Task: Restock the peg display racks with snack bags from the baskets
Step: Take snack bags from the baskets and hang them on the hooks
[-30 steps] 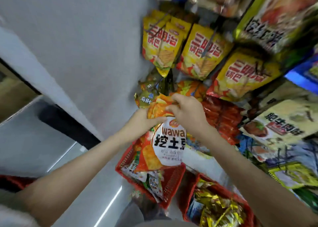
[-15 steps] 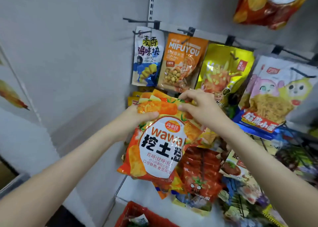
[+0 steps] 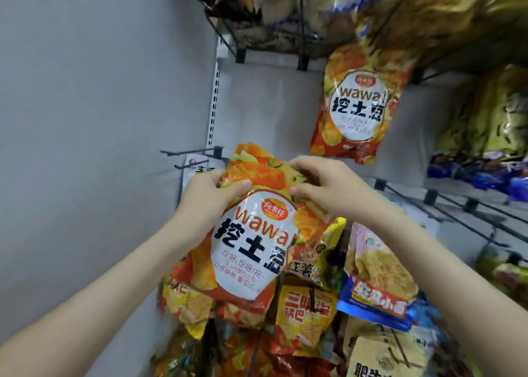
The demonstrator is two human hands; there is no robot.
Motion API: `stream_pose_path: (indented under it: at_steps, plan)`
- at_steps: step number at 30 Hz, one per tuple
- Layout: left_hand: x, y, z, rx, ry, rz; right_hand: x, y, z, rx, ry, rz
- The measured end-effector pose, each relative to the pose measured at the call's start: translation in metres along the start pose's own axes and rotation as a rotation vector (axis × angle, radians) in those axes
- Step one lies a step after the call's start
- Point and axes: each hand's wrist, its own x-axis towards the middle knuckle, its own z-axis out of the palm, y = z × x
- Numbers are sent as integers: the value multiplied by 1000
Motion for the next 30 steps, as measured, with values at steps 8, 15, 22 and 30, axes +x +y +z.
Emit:
stream_pose_path:
  at_steps: [8, 15, 22, 30]
  plan:
    - [27, 47, 47, -28, -151, 137, -1, 24, -67, 120, 188, 112]
    - [33, 63, 73, -85, -149, 159, -9, 41, -88, 151, 223, 166]
    - [41, 65, 85, -120, -152, 131, -10, 45, -94, 186, 212, 177]
    - [56, 74, 99, -153, -28, 185, 8, 54, -111, -146, 217, 184]
